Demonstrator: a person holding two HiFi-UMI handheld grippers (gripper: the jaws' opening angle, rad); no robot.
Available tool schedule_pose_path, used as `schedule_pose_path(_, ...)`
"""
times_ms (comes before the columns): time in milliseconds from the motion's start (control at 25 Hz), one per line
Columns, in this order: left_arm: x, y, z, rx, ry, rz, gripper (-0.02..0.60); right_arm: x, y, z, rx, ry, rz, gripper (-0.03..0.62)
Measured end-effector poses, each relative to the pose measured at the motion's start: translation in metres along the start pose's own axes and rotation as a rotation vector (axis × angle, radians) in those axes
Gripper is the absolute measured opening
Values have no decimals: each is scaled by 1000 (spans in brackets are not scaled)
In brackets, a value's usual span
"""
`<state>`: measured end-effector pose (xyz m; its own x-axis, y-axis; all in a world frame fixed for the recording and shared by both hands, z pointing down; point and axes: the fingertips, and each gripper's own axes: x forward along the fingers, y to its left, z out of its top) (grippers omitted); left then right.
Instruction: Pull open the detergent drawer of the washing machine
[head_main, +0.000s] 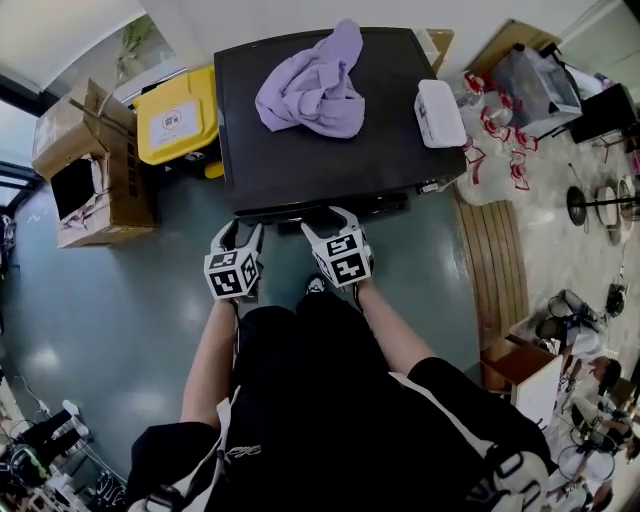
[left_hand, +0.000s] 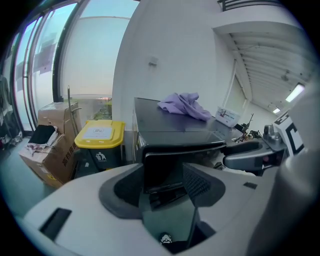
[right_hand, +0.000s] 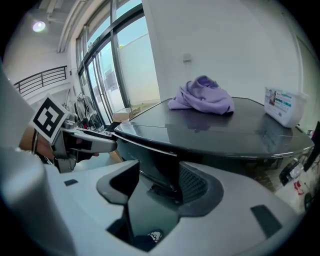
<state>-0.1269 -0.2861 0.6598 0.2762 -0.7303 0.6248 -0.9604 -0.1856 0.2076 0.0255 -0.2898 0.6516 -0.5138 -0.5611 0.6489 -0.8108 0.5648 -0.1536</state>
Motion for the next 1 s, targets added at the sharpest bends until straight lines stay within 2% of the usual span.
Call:
schedule_pose_path(320,8,-1,5,8,2,13,249,4,-5,7,19,-29,-28,235)
schedule_pose_path(560,8,-5,6,7,-4,19,250,7,-4,4,-27,-21,-52,220)
schedule_pose_path(640,9,-7,6,12,-8,29,250,5,-8,4,-30,-20,-62,168)
schedule_pose_path(720,8,-7,5,16,-13,41,249,5,-10,5,-38,-18,-65,143)
schedule_pose_path(1000,5,-5,3,31,11,55,249,4,-2,3,-41,-6,-55,181)
